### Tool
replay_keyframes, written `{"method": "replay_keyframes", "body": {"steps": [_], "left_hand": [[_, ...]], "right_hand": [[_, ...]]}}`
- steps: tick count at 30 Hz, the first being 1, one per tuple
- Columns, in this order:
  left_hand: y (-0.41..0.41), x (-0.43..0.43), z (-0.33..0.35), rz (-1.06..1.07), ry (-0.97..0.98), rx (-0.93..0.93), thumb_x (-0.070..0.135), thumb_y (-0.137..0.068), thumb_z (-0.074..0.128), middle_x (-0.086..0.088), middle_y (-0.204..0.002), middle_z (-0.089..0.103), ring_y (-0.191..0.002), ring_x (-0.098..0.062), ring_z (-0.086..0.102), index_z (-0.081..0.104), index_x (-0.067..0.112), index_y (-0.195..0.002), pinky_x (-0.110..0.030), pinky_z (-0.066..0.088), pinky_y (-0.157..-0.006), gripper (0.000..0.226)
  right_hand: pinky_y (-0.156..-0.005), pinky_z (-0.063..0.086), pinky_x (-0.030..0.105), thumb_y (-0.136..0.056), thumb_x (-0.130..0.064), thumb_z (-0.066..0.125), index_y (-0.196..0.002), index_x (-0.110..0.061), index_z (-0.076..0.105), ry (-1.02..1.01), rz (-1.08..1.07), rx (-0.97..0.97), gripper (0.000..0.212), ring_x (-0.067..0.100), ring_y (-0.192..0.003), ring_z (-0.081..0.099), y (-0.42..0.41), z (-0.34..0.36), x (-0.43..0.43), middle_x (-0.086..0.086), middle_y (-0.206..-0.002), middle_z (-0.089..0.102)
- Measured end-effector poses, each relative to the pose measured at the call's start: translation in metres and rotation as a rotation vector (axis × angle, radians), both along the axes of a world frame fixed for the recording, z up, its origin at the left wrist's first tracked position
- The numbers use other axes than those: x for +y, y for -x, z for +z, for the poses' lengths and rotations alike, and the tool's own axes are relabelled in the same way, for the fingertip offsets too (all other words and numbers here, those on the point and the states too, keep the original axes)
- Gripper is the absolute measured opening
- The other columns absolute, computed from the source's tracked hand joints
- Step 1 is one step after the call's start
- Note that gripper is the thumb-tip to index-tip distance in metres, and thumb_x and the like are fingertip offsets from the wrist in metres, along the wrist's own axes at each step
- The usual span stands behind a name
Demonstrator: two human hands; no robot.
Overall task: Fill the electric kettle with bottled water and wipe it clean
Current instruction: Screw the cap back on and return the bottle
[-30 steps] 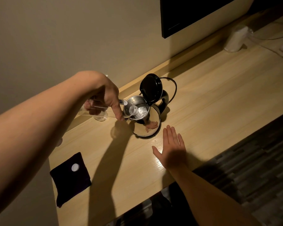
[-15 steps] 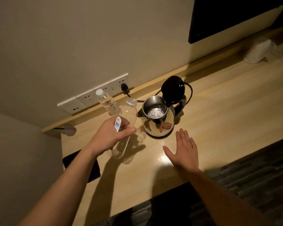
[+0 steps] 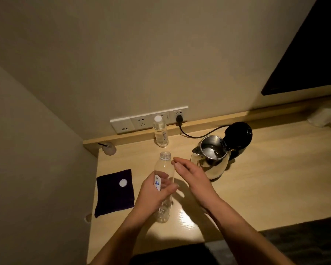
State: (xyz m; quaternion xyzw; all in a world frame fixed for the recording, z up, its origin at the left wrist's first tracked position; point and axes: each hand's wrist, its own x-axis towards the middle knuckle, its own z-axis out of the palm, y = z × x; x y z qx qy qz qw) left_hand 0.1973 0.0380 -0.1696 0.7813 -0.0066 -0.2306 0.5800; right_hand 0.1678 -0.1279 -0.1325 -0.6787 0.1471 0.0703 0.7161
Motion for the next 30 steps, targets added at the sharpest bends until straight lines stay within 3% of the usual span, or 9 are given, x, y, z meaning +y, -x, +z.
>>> {"method": "replay_keyframes", "body": {"steps": [5,9,12,14,16,20,23,28,30], "left_hand": [[-0.007,0.027,0.007,0.052,0.134,-0.026,0.084,-0.043,0.083,-0.005,-0.094,0.077,-0.082,-0.007,0.074,0.065,0.015,-0.105,-0.02,0.058,-0.072,0.094],[-0.016,0.053,0.007,0.069,0.189,-0.047,0.096,-0.046,0.068,-0.012,-0.104,0.079,-0.091,-0.011,0.076,0.069,0.011,-0.115,-0.023,0.06,-0.079,0.109],[-0.029,0.082,-0.006,0.295,0.21,0.03,0.099,-0.053,0.059,-0.01,-0.103,0.079,-0.095,-0.021,0.076,0.07,0.016,-0.113,-0.033,0.059,-0.083,0.102],[-0.043,0.105,-0.025,0.444,0.039,0.004,0.092,-0.067,0.058,-0.006,-0.1,0.075,-0.095,-0.023,0.071,0.071,0.016,-0.106,-0.036,0.053,-0.082,0.087],[-0.058,0.128,-0.054,0.483,-0.241,-0.025,0.068,-0.086,0.063,-0.006,-0.105,0.072,-0.101,-0.027,0.069,0.07,0.01,-0.109,-0.037,0.05,-0.081,0.063],[-0.077,0.146,-0.1,0.258,-0.606,-0.01,0.05,-0.088,0.076,-0.015,-0.126,0.059,-0.095,-0.025,0.061,0.061,0.005,-0.13,-0.034,0.048,-0.078,0.064],[-0.081,0.141,-0.116,0.146,-0.649,-0.024,0.047,-0.085,0.081,-0.012,-0.129,0.053,-0.103,-0.028,0.061,0.058,0.009,-0.132,-0.034,0.048,-0.08,0.065],[-0.083,0.137,-0.128,0.078,-0.629,-0.099,0.029,-0.092,0.077,-0.004,-0.11,0.048,-0.098,-0.029,0.061,0.061,0.009,-0.106,-0.032,0.041,-0.076,0.029],[-0.083,0.139,-0.129,0.096,-0.587,-0.092,0.024,-0.094,0.075,-0.005,-0.111,0.05,-0.097,-0.027,0.059,0.063,0.006,-0.108,-0.031,0.041,-0.079,0.025]], "right_hand": [[-0.09,0.055,0.022,-0.093,-0.023,0.074,-0.114,-0.033,0.074,-0.081,0.138,-0.007,0.023,0.008,-0.113,0.071,-0.025,0.008,0.029,-0.004,-0.119,0.077],[-0.093,0.055,0.025,-0.094,-0.015,0.073,-0.112,-0.03,0.076,-0.053,0.152,-0.026,0.024,0.014,-0.114,0.071,-0.042,0.007,0.048,0.0,-0.117,0.077],[-0.092,0.054,0.022,-0.094,-0.013,0.073,-0.117,-0.028,0.074,-0.047,0.132,-0.035,0.027,0.015,-0.115,0.07,-0.051,0.002,0.057,0.002,-0.119,0.076],[-0.091,0.055,0.022,-0.094,-0.013,0.073,-0.12,-0.03,0.072,-0.035,0.122,-0.023,0.031,0.012,-0.114,0.07,-0.055,-0.003,0.059,-0.001,-0.119,0.077],[-0.092,0.054,0.023,-0.093,-0.014,0.073,-0.125,-0.028,0.07,-0.011,0.119,-0.011,0.035,0.01,-0.113,0.071,-0.058,-0.008,0.06,-0.004,-0.118,0.077],[-0.09,0.055,0.02,-0.093,-0.01,0.073,-0.129,-0.022,0.067,0.05,0.11,0.009,0.038,0.005,-0.107,0.072,-0.06,-0.018,0.061,-0.008,-0.111,0.079],[-0.086,0.053,0.014,-0.092,-0.005,0.073,-0.127,-0.02,0.066,0.083,0.113,0.015,0.038,-0.002,-0.102,0.071,-0.061,-0.024,0.062,-0.018,-0.105,0.078],[-0.083,0.051,0.013,-0.091,-0.006,0.074,-0.127,-0.015,0.067,0.132,0.113,0.029,0.038,-0.007,-0.093,0.069,-0.059,-0.03,0.061,-0.022,-0.095,0.076],[-0.085,0.052,0.015,-0.09,-0.009,0.075,-0.127,-0.017,0.067,0.14,0.115,0.033,0.039,-0.006,-0.094,0.068,-0.057,-0.029,0.062,-0.022,-0.094,0.076]]}}
